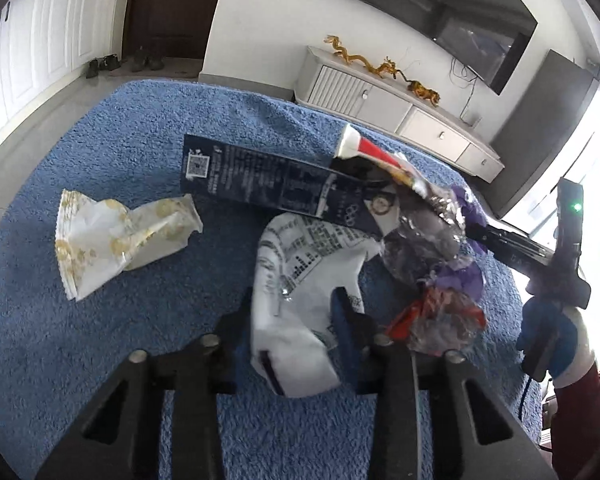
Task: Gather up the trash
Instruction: 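Grasp the white printed wrapper with the left tool while the right tool grasps the purple bag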
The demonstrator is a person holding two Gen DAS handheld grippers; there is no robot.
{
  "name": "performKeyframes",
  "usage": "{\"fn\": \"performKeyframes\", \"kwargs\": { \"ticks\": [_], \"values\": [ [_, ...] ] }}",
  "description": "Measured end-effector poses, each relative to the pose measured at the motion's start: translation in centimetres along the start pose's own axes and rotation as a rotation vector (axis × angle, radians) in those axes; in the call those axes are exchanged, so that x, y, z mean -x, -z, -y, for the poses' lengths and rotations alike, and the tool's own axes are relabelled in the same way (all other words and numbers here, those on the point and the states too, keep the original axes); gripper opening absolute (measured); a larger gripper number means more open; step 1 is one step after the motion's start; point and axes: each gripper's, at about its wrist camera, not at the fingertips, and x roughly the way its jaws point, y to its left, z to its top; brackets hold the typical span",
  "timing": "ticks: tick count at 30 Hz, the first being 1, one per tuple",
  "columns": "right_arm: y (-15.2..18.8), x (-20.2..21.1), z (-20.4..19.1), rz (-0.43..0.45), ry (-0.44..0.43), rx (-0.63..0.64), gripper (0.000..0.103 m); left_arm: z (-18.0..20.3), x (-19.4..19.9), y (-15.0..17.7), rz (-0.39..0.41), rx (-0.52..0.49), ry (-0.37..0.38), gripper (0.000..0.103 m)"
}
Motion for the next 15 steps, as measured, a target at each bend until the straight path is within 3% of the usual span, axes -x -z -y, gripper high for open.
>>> {"fn": "performKeyframes", "kwargs": {
  "ticks": [9,15],
  "values": [
    [2.2,5.2,-0.4,0.059,-0.033,-0.024,0.019,0.2,3.9,2.4,0.027,0.012,0.002,0.021],
    [4.0,10.1,-1.1,0.102,-0.069,-0.035,0.019,0.4,7.8,4.7,0.063,0.018,0.0,0.02]
  ]
}}
